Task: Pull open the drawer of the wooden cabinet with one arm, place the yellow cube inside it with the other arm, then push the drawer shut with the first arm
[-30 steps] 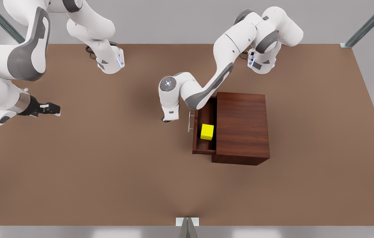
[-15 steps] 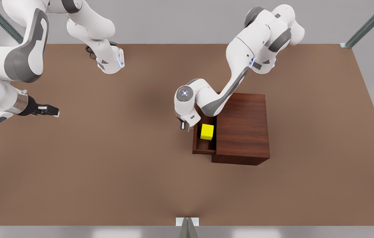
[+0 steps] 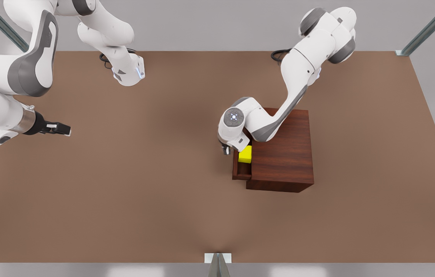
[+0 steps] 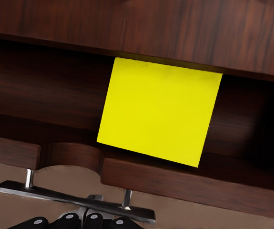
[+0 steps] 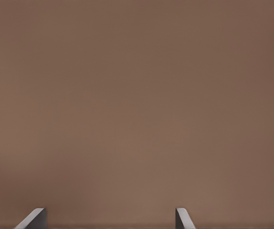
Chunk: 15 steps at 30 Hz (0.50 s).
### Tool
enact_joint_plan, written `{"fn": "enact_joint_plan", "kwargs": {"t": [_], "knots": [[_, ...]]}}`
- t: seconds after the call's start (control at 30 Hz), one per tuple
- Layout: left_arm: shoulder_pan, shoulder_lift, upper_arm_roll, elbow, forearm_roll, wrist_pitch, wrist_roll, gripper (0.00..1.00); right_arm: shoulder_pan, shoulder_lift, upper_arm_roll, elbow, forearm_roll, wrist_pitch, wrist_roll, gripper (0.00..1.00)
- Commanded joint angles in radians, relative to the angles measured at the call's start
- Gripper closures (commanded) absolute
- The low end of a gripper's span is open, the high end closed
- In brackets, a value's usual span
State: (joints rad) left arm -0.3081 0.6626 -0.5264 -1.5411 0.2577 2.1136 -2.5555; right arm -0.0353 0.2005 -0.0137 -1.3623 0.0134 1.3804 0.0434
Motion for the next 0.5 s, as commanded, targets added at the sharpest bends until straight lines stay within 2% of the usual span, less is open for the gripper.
{"fn": "enact_joint_plan", "kwargs": {"t": [0.0,0.37,0.47], "knots": [[0.036,-0.001,-0.023,-0.01,0.029,-0.007,-0.038,0.79,0.0,-0.001,0.0,0.0,0.0,-0.001,0.026,0.0],[0.127,-0.023,-0.037,-0.019,0.069,-0.109,0.047,0.79,0.002,-0.001,0.0,-0.003,0.0,-0.003,0.026,0.0],[0.147,-0.023,-0.084,-0.02,0.066,-0.09,0.041,0.79,0.002,-0.001,0.0,-0.003,0.0,-0.003,0.026,0.0]]}}
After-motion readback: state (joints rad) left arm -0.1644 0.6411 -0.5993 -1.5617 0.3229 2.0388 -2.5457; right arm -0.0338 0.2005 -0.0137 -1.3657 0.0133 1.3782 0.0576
